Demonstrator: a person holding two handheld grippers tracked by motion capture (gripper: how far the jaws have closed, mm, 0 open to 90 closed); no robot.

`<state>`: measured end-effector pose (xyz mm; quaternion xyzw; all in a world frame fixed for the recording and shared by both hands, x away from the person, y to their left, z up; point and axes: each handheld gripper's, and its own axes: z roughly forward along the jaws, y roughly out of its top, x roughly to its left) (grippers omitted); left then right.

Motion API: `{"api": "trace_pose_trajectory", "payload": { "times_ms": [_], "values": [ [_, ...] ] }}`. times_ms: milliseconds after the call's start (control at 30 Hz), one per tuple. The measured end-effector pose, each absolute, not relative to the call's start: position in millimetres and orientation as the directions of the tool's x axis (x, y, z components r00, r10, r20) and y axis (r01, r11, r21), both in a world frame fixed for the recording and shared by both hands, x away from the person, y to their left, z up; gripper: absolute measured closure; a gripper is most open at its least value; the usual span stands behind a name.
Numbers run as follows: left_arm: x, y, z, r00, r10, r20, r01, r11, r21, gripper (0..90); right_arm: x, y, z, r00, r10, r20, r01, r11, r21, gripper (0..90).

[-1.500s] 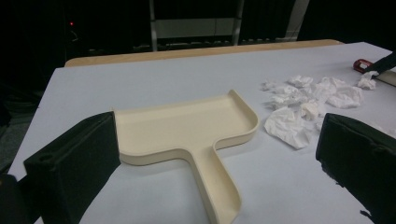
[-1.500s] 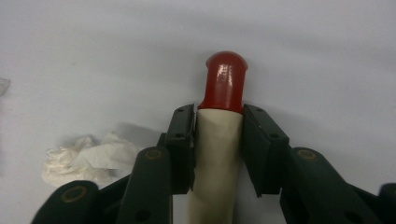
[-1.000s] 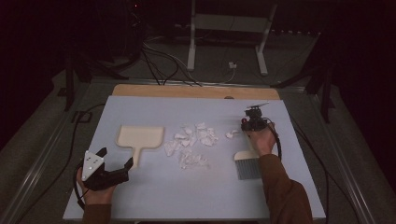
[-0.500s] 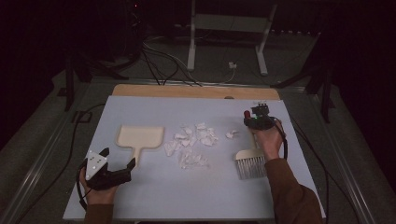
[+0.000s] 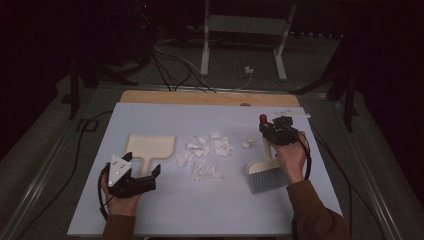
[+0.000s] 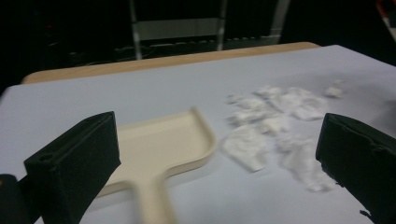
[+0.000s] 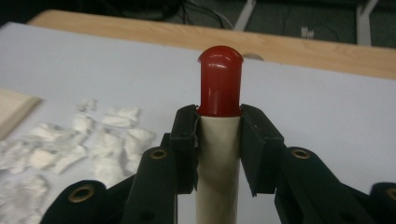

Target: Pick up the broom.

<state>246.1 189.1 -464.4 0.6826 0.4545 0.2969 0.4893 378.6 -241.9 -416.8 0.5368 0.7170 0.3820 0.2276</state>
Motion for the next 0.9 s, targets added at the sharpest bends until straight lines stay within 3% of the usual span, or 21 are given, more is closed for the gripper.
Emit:
{"api": "trace_pose_trajectory", "payload": {
  "times_ms": [433,900],
  "values": [
    [270,95,-464,0.607,0.791,-0.075,0.344,-0.177,0.922,3.7,345,-235,-406,-0.367,0.919,0.144,0.495,0.062,0.866,69.0],
    [288,20,-481,0.731,0.645,-0.223,0.475,-0.246,0.845,13.0,326,-204,-398,-0.436,0.893,0.109,0.434,0.103,0.895,69.0]
  ]
}}
